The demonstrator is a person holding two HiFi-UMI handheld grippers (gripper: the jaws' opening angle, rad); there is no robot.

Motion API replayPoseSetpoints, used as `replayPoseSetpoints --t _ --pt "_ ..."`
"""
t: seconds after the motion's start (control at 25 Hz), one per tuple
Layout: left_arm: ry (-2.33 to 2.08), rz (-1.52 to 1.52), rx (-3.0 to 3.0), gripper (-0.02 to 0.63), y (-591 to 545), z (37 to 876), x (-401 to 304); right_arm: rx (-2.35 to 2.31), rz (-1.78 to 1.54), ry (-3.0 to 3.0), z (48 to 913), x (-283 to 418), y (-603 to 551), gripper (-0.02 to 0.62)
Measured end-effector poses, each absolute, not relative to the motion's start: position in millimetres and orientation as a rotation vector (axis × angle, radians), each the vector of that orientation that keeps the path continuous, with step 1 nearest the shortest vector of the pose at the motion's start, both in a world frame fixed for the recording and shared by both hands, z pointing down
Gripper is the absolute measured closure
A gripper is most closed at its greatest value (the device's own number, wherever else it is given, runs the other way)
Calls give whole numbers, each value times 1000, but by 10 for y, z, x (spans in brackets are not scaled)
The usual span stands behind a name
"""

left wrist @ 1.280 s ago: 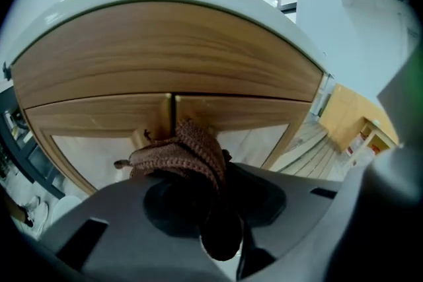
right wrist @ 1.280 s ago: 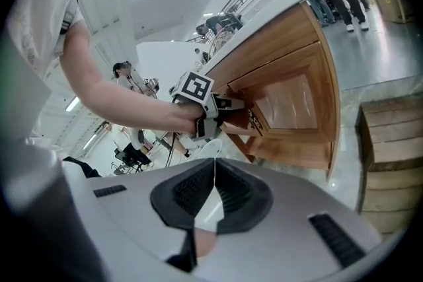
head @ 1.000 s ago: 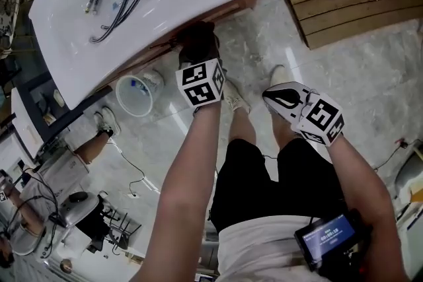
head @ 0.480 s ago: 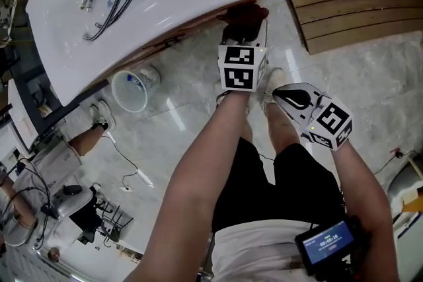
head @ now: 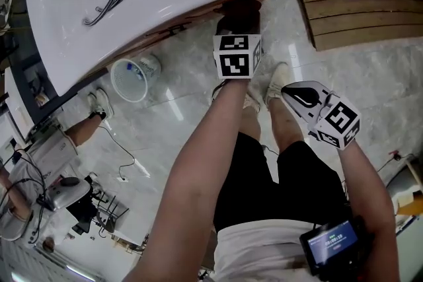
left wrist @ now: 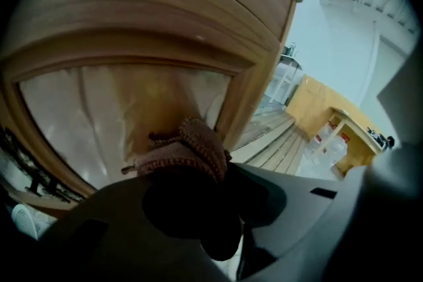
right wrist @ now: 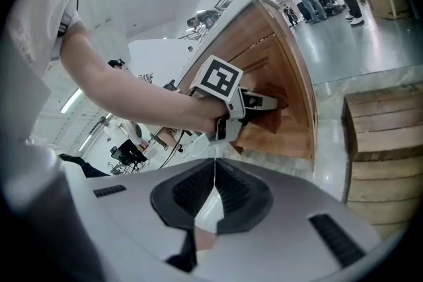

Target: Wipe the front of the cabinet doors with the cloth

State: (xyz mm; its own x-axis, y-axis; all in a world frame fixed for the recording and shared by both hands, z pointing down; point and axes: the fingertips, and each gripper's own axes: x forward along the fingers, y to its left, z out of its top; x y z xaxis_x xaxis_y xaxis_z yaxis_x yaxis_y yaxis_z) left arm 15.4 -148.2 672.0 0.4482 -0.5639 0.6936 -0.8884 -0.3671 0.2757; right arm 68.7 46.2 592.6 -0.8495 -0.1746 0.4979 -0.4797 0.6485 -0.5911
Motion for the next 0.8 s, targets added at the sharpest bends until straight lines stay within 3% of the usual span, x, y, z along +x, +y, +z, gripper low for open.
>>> replayPoseSetpoints --t 0.36,0.64,0.8 --pt "-1418 472 1726 488 -1334 6969 -847 451 1021 -2468 5900 494 497 581" --pt "-1513 529 1617 488 -1064 7110 -1438 436 1028 -2468 5892 362 585 581" --pt "-1504 574 1653 488 -1070 7153 -1427 443 1028 -2477 5889 336 564 581"
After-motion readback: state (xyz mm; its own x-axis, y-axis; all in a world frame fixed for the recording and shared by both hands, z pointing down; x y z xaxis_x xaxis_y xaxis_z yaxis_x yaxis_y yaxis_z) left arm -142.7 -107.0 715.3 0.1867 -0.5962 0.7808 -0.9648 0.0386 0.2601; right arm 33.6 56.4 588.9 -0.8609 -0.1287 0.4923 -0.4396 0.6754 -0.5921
